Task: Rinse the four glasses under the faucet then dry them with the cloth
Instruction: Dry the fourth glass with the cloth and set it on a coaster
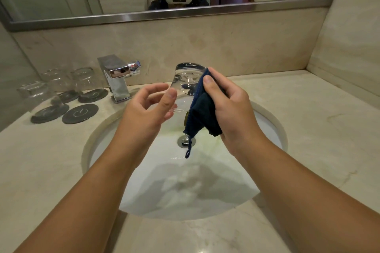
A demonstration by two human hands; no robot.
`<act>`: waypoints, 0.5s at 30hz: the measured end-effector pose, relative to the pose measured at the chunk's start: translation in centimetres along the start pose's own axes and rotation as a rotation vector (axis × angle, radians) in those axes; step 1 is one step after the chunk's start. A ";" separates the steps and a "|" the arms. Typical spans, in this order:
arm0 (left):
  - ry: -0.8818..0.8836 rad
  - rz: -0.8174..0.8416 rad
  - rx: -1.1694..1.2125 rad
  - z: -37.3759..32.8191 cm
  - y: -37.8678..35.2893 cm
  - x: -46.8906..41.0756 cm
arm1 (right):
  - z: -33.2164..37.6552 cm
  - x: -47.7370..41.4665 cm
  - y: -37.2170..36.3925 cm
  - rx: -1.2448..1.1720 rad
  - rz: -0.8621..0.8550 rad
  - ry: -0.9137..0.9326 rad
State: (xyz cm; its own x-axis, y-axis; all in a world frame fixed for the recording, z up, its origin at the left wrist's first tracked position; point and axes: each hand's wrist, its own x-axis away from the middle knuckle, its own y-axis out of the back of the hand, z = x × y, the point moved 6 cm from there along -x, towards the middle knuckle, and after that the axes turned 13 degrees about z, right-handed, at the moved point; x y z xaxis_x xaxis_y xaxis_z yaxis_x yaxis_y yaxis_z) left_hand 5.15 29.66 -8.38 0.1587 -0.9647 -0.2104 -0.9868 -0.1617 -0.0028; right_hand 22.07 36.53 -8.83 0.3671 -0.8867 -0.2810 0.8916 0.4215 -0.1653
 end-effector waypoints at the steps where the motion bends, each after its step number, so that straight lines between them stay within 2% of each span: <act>1: -0.008 0.008 -0.001 0.0 0.0 0.0 | 0.2 0.2 0.0 0.012 -0.004 0.007; 8: 0.001 0.061 -0.090 0.2 -0.4 0.2 | 0.7 0.5 -0.2 0.090 0.014 0.019; 15: 0.042 0.146 0.222 -0.2 -1.3 0.5 | 0.0 -0.2 -0.7 -0.130 0.102 -0.026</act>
State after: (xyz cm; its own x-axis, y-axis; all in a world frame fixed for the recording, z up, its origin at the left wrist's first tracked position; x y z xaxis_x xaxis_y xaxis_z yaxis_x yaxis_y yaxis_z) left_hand 6.49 29.39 -8.32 0.0102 -0.9830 -0.1834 -0.9814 0.0253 -0.1905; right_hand 21.39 36.43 -8.70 0.4623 -0.8421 -0.2778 0.8083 0.5290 -0.2584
